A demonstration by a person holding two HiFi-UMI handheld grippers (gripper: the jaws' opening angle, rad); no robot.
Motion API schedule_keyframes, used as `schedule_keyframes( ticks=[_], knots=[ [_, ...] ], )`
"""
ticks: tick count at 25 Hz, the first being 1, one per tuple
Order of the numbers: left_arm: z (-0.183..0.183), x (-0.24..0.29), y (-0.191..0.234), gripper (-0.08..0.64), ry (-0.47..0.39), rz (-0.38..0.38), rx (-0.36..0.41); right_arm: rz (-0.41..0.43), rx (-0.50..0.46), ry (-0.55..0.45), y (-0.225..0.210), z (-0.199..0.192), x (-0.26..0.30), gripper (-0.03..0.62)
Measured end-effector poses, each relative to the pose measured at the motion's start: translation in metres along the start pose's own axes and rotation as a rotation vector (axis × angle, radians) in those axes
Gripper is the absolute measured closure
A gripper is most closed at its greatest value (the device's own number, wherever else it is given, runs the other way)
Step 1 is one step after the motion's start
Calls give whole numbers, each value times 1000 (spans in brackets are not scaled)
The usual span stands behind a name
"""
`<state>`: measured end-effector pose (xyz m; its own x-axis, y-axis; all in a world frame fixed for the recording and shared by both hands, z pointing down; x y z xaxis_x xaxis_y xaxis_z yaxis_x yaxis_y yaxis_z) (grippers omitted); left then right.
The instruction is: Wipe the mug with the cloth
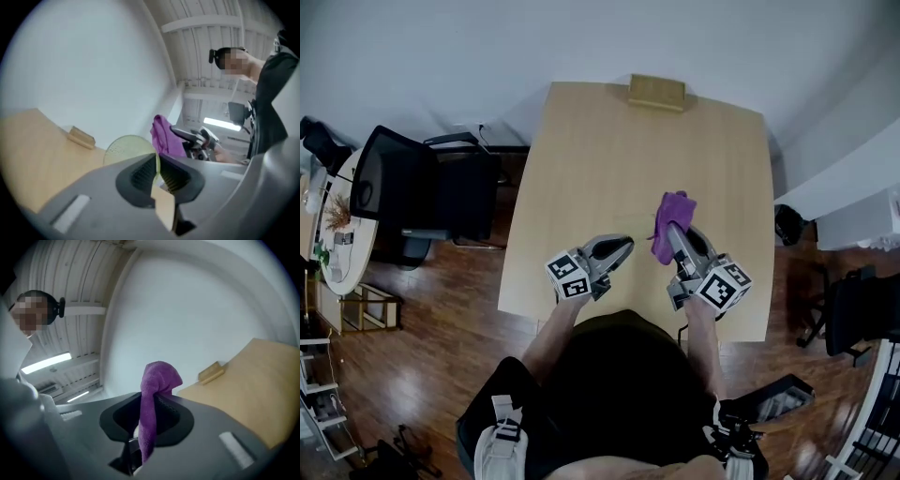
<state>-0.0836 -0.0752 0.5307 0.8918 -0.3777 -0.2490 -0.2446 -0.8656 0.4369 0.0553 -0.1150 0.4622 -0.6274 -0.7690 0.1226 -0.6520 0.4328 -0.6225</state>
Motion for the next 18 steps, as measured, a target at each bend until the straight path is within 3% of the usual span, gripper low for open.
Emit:
schedule_keyframes(
  ticks=[2,4,7,9,12,15,17,18],
  knots=[
    [-1,3,-6,518,45,-19,86,-81,-9,-26,-17,11,-3,531],
    [-6,10,-13,518,96,-45,186,-107,-44,30,-22,3,4,531],
    [-14,22,-22,518,187,-52,281,-72,-61,139,-13,-27,18,531],
    [-24,23,-18,517,226,-48,297,-5,-69,187,9,-45,24,531],
    [-18,19,-10,515,192,-15,221,152,-113,273,49,-66,32,531],
    [-8,11,0,518,54,-4,52,252,-102,263,62,-62,27,531],
    [0,5,5,517,-44,21,-75,236,-37,163,50,-40,18,531],
    [3,2,8,517,-79,30,-116,188,-17,97,38,-26,13,531]
  ],
)
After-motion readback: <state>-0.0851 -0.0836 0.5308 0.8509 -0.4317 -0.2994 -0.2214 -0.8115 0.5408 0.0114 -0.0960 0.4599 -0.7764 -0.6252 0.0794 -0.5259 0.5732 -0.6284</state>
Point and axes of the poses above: the fingertips, and each gripper's own axes: x forward along the fingers, y to its left, z out of its top, the point moved 4 cm from there along -x, backward along the fingers, and after that the axes turned 12 degrees about -z, right-handed, at the moved point
